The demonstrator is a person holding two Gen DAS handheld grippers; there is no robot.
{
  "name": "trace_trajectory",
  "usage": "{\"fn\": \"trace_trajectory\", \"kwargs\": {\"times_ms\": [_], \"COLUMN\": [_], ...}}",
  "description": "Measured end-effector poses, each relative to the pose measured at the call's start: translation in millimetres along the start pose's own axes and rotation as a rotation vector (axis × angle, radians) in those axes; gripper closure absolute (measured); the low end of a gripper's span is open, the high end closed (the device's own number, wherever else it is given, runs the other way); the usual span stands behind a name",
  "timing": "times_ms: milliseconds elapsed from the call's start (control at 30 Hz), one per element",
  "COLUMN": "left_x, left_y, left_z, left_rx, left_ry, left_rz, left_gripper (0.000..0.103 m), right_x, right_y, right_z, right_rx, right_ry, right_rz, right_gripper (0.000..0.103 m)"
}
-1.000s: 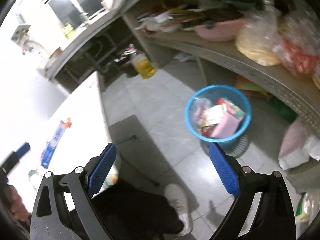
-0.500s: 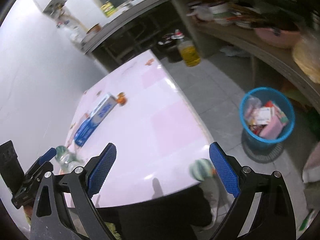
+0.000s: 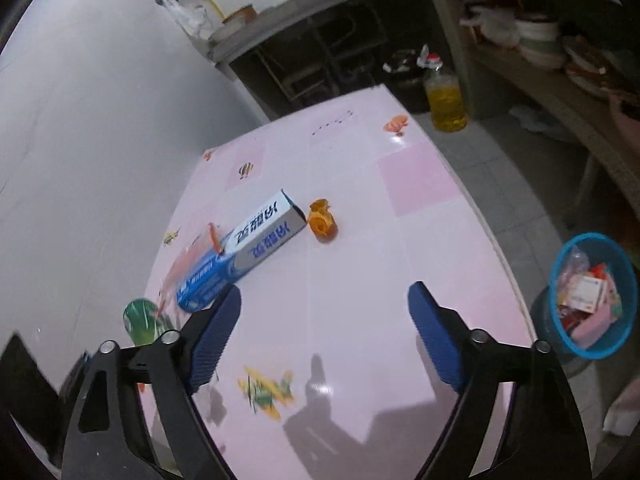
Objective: Collect trash
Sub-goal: 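Turn both tools back toward the table, then grasp the orange wrapper with the right tool while the left tool grasps the clear red-printed bag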
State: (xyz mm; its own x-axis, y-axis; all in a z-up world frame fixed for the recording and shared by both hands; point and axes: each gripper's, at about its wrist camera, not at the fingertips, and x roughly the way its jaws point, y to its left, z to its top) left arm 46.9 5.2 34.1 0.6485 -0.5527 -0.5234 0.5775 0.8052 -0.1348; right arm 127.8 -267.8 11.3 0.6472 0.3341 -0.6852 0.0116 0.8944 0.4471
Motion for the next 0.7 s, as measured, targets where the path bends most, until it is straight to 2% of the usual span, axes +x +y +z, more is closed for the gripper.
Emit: {"fn": "trace_trajectory", "kwargs": {"times_ms": [267, 500, 600, 700], "left_x": [0.7, -4.0, -5.6, -6.2], "left_y": [12.9, 28.4, 36.1, 41.6], "left_z": [0.7, 1.5, 1.2, 1.1], "left_rx": [-0.020, -0.062, -0.082, -0.088], "left_ry": [-0.010, -0.032, -0.037, -0.038], "left_rz": [-0.011, 0.003, 0.018, 0.032], "left_gripper": [0.016, 0.017, 0.017, 0.017], "right_x": [68.7, 113.5, 123.0, 125.3], "right_y": [8.1, 15.2, 16.4, 18.9], "right_z": [41.3, 54.3, 55.0, 57.1], "right_rx": [-0.008, -0.068, -0.081, -0.106], "right_ry": [0.087, 0.161, 0.170, 0.174], "right_rz": [-0.081, -0.145, -0.154, -0.155], "right_gripper": [0.052, 0.064, 0.066, 0.073]}}
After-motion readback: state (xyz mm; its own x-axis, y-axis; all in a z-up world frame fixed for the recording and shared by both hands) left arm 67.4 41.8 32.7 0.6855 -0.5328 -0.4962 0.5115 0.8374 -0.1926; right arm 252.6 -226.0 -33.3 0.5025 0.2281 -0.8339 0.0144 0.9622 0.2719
